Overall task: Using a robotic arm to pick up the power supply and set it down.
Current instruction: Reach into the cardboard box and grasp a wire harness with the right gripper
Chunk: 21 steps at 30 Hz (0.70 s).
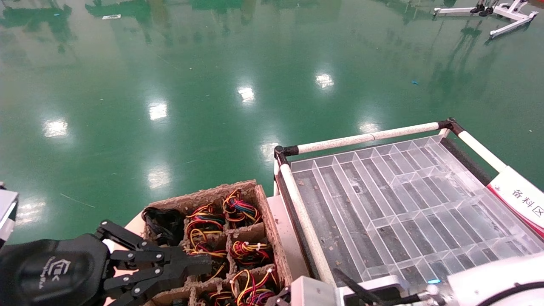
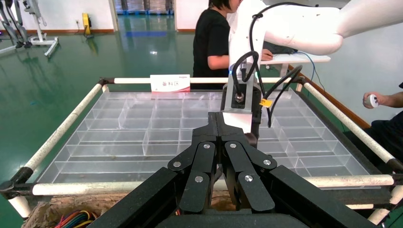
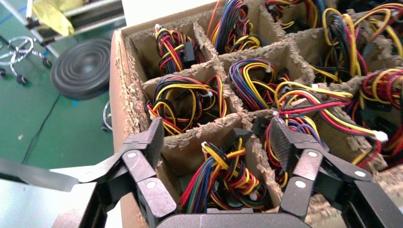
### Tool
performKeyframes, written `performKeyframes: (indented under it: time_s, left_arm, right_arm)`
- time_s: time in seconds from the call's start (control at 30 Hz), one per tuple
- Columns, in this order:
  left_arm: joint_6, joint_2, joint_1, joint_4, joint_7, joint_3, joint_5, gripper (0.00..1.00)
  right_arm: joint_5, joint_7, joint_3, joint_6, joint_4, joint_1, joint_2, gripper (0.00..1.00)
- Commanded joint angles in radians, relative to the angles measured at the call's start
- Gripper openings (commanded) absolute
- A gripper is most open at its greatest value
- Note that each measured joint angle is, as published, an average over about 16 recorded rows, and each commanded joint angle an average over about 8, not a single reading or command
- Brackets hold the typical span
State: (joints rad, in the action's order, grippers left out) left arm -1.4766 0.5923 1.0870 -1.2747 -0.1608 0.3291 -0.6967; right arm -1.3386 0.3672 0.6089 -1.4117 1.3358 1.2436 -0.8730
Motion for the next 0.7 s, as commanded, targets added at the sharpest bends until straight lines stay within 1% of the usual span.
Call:
performKeyframes:
  time_s: [0.03,0.1,0.13,0.17,0.2,0.4,0.7]
  left_arm:
    - [0.000,0.000,0.000,0.000,0.000,0.000,0.000,0.64]
    - [0.000,0.000,0.000,0.000,0.000,0.000,0.000,0.84]
    - [0.000,0.000,0.000,0.000,0.000,0.000,0.000,0.91]
    - [0.000,0.000,0.000,0.000,0.000,0.000,0.000,0.98]
    - [0.000,0.000,0.000,0.000,0.000,0.000,0.000,1.00]
    - [0.000,0.000,0.000,0.000,0.000,0.000,0.000,1.00]
    - [0.000,0.000,0.000,0.000,0.000,0.001,0.000,1.00]
  right_arm:
    - [-0.019,0.007,0.012,-0.002,0.000,0.009,-0.013,0.00]
    - [-0.036,0.013,0.019,0.002,0.002,0.017,-0.020,0.00]
    - [-0.044,0.016,0.021,0.005,0.002,0.019,-0.023,0.00]
    - [-0.051,0.020,0.024,0.008,0.003,0.021,-0.026,0.00]
    - [-0.058,0.023,0.026,0.011,0.004,0.022,-0.028,0.00]
    - [-0.079,0.036,0.032,0.013,0.008,0.029,-0.025,0.00]
    - [-0.065,0.036,0.028,-0.002,0.011,0.027,-0.006,0.00]
